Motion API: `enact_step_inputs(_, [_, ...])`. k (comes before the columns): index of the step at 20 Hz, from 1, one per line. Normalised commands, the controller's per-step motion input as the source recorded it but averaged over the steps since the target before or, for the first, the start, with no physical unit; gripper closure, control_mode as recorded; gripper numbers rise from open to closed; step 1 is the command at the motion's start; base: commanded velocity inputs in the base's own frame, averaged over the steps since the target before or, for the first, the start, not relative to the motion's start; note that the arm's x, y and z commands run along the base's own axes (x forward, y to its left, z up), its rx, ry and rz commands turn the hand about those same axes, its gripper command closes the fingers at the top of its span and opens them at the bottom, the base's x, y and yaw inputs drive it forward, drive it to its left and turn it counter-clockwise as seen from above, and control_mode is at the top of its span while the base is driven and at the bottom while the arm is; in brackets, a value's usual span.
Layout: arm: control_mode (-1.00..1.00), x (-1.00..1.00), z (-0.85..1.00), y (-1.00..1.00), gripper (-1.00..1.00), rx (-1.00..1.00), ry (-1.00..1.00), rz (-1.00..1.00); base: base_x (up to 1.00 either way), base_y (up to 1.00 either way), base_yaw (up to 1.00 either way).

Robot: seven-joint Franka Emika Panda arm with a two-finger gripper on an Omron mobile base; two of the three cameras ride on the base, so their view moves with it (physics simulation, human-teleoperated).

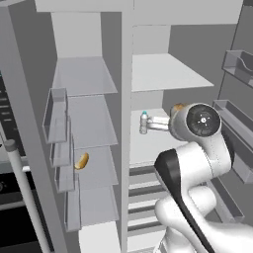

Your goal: Pick up the frozen chicken drumstick from the freezer, place it on any shelf in the fridge, and close the fridge and freezer doors when done.

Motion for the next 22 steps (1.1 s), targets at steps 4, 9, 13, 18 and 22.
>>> enact_step_inputs(4, [-1.00, 0.02, 0.57, -0.73, 1.00, 0.00, -0.09, -0.05, 0.00, 0.00, 0.00])
enact_step_inputs(9, [-1.00, 0.32, 0.57, -0.47, 1.00, 0.00, -0.05, 0.00, 0.00, 0.00, 0.00])
enact_step_inputs(13, [-1.00, 0.90, 0.29, -0.15, 1.00, 0.00, 0.00, 0.01, 0.00, 0.00, 0.00])
enact_step_inputs(18, [-1.00, 0.97, 0.00, -0.23, 1.00, 0.05, 0.00, 0.08, 0.00, 0.00, 0.00])
enact_step_inputs(22, [-1.00, 0.93, 0.00, -0.20, 1.00, 0.04, 0.00, 0.10, 0.00, 0.00, 0.00])
